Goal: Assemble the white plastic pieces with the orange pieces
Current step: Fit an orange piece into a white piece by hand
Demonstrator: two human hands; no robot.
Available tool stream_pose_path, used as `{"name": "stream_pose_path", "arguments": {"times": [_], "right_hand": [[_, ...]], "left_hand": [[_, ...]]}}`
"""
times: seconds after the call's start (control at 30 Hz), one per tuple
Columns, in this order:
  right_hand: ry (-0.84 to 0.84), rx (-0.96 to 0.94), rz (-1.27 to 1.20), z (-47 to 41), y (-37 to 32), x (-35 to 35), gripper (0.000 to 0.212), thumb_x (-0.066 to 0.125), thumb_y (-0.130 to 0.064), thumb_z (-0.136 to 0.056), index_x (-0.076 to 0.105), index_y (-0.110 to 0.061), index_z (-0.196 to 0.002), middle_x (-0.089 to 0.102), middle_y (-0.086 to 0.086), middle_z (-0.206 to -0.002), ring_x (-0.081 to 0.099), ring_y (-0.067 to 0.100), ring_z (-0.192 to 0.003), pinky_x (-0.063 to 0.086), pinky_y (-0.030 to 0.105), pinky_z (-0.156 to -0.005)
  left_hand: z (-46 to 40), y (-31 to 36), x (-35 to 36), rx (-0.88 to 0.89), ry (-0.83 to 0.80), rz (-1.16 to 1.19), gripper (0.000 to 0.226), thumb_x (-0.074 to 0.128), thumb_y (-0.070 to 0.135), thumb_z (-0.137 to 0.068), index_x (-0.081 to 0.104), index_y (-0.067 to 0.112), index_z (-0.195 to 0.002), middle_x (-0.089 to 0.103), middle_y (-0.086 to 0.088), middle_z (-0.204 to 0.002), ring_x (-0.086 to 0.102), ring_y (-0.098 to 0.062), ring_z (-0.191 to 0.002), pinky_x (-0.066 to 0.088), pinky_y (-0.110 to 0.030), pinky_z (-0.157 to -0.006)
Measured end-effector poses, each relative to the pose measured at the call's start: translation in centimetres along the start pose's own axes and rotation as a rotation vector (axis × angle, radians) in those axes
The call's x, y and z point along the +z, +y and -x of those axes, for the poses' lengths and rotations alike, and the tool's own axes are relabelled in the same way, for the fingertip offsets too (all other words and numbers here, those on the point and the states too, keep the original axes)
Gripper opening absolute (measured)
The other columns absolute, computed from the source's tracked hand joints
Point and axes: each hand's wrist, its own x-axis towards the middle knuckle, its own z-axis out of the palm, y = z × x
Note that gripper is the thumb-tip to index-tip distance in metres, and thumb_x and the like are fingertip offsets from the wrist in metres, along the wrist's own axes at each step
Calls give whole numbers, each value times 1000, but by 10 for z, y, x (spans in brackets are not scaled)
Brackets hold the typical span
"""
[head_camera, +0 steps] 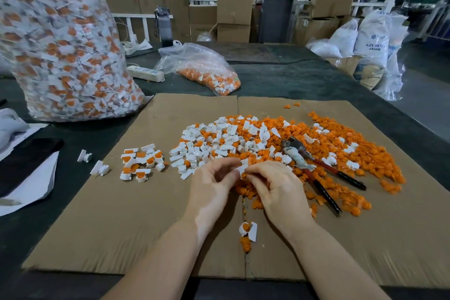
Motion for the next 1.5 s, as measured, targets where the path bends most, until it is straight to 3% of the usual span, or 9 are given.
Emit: {"name": "stream_pose_path", "arguments": {"times": [0.1,0.3,0.57,0.7,0.83,1.0,1.27,1.37,1.5], "right_hand": [[19,72,-42,2,-2,0,6,67,-7,-83,70,-9,-88,67,-1,-84,60,11,-83,42,10,-76],[14,77,-40,3,-2,0,5,66,-6,-84,69,-8,-87,66,0,-83,59,12,-83,40,12,-77],[42,-6,-5,2,-1,0,7,65,-6,-85,68,-9,-89,62,0,-88,55,13,-87,43,20,-79],[106,15,-14,3,0,-1,9,64,-11,-85,68,-9,-93,60,-2,-89,53,9,-88,42,18,-80],[128,24,-4,2,1,1,3,66,-8,-84,68,-7,-86,60,-2,-85,53,11,-84,43,19,-77],[142,10,8,2,1,2,2,67,-5,-83,67,-7,-83,60,0,-83,54,12,-82,41,16,-75],[126,16,22,3,3,1,2,67,-5,-83,68,-6,-83,60,0,-82,53,13,-81,44,22,-74],[124,14,22,3,3,1,1,67,-5,-82,68,-6,-82,60,1,-82,54,13,-81,45,23,-74],[123,12,23,3,3,1,2,67,-5,-83,68,-7,-82,60,0,-82,54,13,-81,46,24,-74]], "left_hand": [[3,1,-1,36,-54,-15,30,71,2,-79,69,24,-100,67,6,-90,61,1,-75,48,-10,-67],[4,3,1,56,-61,-75,32,73,3,-77,67,16,-107,64,7,-88,56,5,-72,44,-7,-66],[5,2,3,152,-80,-279,26,66,15,-86,65,28,-108,64,13,-101,58,-3,-94,47,-17,-83],[1,-2,-5,96,84,-297,19,60,17,-90,64,33,-98,60,3,-100,55,-9,-91,41,-15,-74],[-11,-6,-33,123,337,-409,18,60,12,-89,63,29,-93,47,2,-99,47,-12,-98,35,-14,-82],[-24,-11,-69,-70,556,-763,20,58,18,-90,67,18,-108,48,-11,-116,35,-33,-116,28,-42,-97],[-25,-14,-76,-137,570,-894,26,55,17,-91,65,26,-113,45,-6,-126,27,-30,-123,20,-40,-96],[-22,-17,-70,-15,533,-949,16,62,29,-86,71,26,-98,51,0,-117,29,-24,-117,13,-32,-81],[-24,-16,-67,-29,411,-1038,17,67,49,-79,71,34,-84,51,7,-112,29,-19,-112,12,-33,-78]]}}
